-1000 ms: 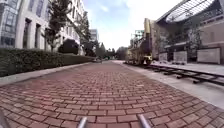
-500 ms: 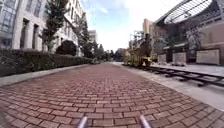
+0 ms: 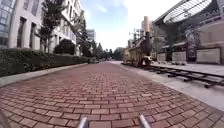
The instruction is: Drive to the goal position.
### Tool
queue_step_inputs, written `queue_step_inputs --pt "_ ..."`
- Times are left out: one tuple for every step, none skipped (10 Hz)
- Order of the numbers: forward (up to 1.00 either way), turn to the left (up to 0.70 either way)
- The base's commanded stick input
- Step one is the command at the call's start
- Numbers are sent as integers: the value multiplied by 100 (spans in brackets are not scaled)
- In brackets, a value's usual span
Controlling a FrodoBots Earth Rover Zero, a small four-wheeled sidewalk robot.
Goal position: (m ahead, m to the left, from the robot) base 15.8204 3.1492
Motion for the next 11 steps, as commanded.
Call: queue_step_inputs --pt "70 0" --pt "70 0" --pt "70 0" --pt "70 1" --pt "70 10" --pt "70 14" --pt "70 14" --pt "70 14" --pt "70 14" --pt "70 14" --pt "70 14"
